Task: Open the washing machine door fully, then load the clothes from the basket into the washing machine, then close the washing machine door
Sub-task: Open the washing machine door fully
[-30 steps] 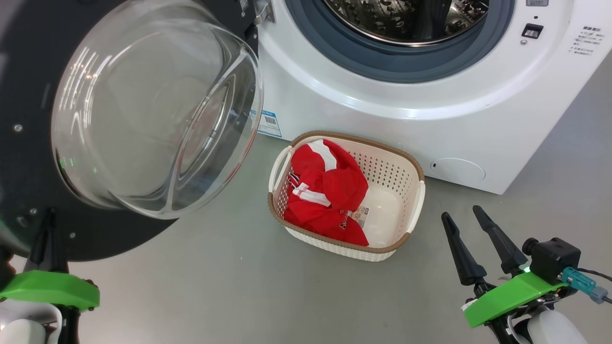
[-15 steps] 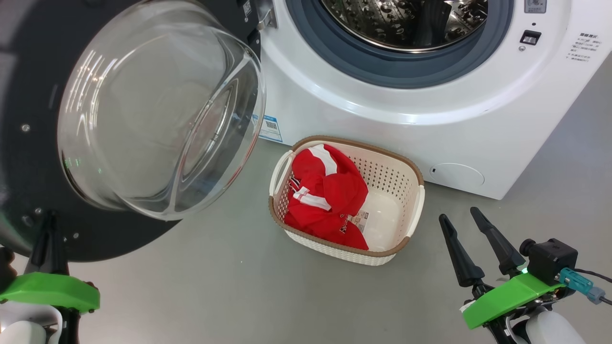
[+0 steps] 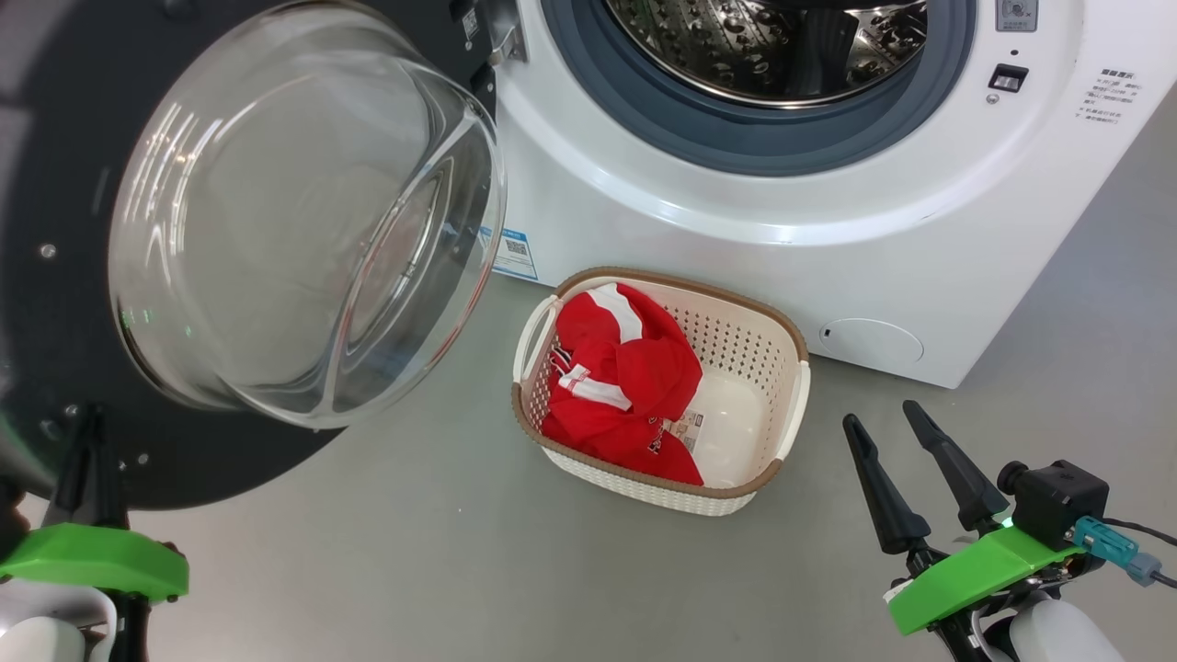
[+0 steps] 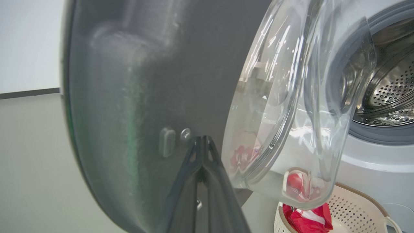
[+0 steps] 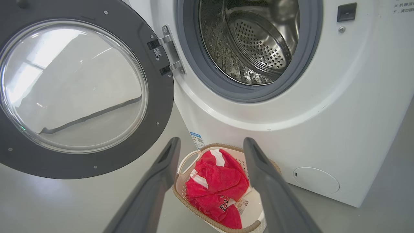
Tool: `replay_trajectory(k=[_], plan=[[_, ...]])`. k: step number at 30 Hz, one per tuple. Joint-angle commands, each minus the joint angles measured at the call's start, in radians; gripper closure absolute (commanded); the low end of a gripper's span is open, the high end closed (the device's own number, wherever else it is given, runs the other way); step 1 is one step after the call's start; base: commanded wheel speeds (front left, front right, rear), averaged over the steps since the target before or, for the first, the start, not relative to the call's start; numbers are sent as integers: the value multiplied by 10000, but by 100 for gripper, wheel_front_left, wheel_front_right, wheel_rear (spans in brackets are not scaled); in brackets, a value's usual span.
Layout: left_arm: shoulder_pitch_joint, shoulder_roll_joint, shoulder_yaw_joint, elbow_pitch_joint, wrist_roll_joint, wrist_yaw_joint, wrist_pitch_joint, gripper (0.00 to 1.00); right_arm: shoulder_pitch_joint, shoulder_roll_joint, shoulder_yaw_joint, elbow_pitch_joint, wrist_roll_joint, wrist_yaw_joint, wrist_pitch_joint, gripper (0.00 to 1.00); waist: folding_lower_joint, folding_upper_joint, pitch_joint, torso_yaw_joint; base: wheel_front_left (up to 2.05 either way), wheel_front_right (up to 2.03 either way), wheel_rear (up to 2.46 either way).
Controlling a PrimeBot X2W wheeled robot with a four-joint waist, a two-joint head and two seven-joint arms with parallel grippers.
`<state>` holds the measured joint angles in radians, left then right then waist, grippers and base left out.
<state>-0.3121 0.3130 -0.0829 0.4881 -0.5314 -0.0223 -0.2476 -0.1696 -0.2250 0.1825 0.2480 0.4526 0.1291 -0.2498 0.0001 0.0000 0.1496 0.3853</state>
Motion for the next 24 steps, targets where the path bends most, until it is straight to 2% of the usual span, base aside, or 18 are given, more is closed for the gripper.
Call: replay_trajectory(k=[1, 12, 13, 15, 16, 17, 24], plan=[[-330, 487, 345, -272, 40, 51, -106, 100, -152, -35, 243, -206, 167, 16, -120, 0, -1, 0, -10, -7, 0, 0, 0], [215, 114, 22, -1201, 201, 136, -123, 100, -170, -47, 192, -221, 175, 16, -120, 0, -1, 0, 45, -27, 0, 0, 0], [276, 93, 5, -1286, 218, 157, -124, 89, -175, -46, 190, -222, 172, 16, -120, 0, -1, 0, 44, -37, 0, 0, 0], [403, 56, -29, -1461, 255, 209, -126, 57, -181, -46, 182, -229, 168, 16, -120, 0, -1, 0, 44, -59, 0, 0, 0], [464, 35, -45, -1551, 263, 226, -127, 27, -183, -46, 179, -232, 166, 16, -120, 0, -1, 0, 41, -74, 0, 0, 0], [522, 15, -57, -1641, 271, 247, -127, 3, -184, -47, 180, -233, 165, 16, -120, 0, -1, 0, 37, -92, 0, 0, 0], [838, -124, -162, -2175, 319, 336, -131, 0, -180, -62, 166, -240, 178, 16, -120, 0, -1, 0, -29, -238, 0, 0, 0]])
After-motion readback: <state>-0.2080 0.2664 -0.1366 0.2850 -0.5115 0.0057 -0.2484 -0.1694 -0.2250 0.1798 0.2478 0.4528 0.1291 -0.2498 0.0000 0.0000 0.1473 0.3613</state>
